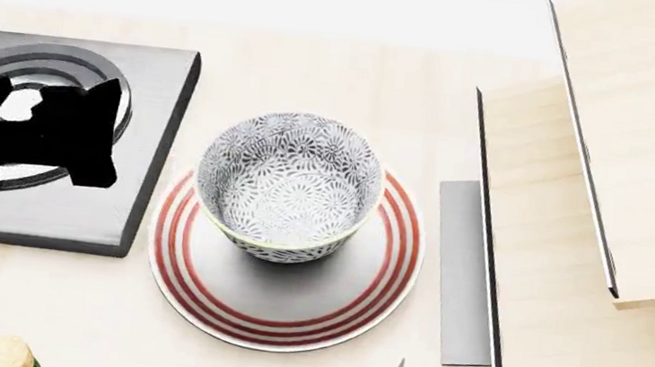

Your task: Pick up the akita bowl and put it on the plate.

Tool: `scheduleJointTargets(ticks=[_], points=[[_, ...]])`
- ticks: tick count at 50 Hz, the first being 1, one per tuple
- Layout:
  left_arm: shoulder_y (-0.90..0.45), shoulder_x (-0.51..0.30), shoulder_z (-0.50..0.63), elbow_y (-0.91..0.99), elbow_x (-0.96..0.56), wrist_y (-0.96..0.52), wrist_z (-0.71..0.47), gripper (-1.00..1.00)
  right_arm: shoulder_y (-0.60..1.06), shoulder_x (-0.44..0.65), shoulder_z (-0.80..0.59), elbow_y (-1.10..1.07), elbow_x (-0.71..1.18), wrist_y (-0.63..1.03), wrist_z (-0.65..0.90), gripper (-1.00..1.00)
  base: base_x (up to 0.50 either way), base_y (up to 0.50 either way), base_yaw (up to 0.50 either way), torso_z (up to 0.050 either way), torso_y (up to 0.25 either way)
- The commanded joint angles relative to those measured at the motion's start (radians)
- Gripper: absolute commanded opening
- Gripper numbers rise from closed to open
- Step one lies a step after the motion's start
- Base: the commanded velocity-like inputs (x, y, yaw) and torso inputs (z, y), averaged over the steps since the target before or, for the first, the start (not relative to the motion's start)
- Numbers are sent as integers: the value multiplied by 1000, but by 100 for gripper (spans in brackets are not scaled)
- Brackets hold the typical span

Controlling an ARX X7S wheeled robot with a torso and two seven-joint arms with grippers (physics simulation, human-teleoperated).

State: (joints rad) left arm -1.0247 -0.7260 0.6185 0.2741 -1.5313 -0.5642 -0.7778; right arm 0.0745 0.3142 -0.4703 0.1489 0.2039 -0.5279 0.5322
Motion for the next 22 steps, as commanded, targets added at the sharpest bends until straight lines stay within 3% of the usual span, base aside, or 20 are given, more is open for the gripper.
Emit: scheduleJointTargets(ticks=[1,9,22], points=[[81,-104,-53,145,25,54,-37,100,0,0,-2,5,-4,-3,3,100,0,0,0,0,0],[193,-168,-104,202,99,155,-31,100,-7,10,4,-19,-5,6,14,100,0,0,0,0,0],[391,-270,-193,282,210,325,-41,100,-94,88,53,-276,-39,50,89,100,0,0,0,0,0]])
